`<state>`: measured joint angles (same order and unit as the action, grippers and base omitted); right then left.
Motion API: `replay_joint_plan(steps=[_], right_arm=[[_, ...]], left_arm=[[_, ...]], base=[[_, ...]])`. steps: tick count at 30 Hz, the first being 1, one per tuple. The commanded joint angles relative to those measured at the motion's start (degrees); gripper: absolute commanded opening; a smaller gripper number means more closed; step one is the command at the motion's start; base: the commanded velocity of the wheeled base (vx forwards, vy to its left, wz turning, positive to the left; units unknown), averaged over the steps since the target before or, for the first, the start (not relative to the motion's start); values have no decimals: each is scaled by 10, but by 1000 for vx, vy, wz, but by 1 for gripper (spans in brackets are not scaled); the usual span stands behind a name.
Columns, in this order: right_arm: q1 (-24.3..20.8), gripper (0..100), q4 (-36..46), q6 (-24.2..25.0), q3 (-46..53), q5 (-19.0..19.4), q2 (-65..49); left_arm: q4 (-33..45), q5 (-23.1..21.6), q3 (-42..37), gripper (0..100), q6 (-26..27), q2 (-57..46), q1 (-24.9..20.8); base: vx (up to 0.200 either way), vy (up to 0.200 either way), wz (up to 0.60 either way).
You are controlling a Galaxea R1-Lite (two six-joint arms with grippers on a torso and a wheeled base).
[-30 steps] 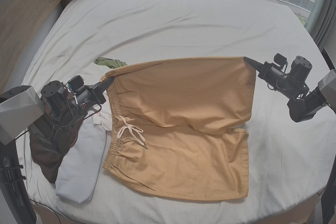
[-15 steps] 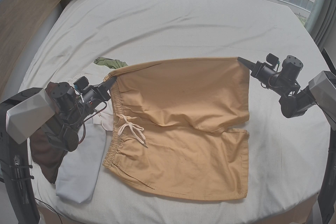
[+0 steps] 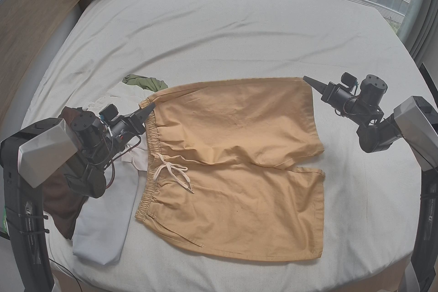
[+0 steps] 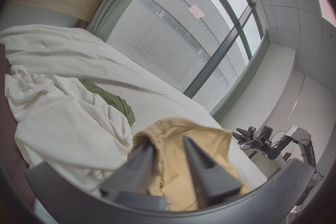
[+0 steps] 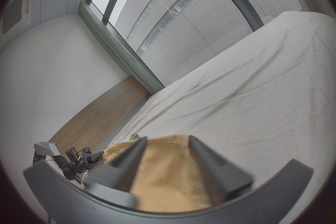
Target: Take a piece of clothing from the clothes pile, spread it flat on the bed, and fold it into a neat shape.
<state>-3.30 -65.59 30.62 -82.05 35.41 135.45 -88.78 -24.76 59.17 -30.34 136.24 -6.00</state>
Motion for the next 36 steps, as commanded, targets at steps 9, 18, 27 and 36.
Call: replay_joint_plan(steps=[9, 18, 27, 36], right_arm=[[-1, 100, -52, -4, 133, -5, -62], [6, 100, -63, -95, 339, -5, -150], [-3, 100, -64, -150, 464, -13, -204], [3, 100, -65, -148, 526, -10, -245]], left_arm=[[34, 1, -29, 100, -9, -23, 0], [12, -26, -211, 100, -5, -145, 15], [-2, -115, -348, 100, 20, -226, 43], [0, -136, -403, 100, 52, -262, 59]], base=[[0, 0, 0], [0, 0, 0], [0, 0, 0], [0, 0, 0]])
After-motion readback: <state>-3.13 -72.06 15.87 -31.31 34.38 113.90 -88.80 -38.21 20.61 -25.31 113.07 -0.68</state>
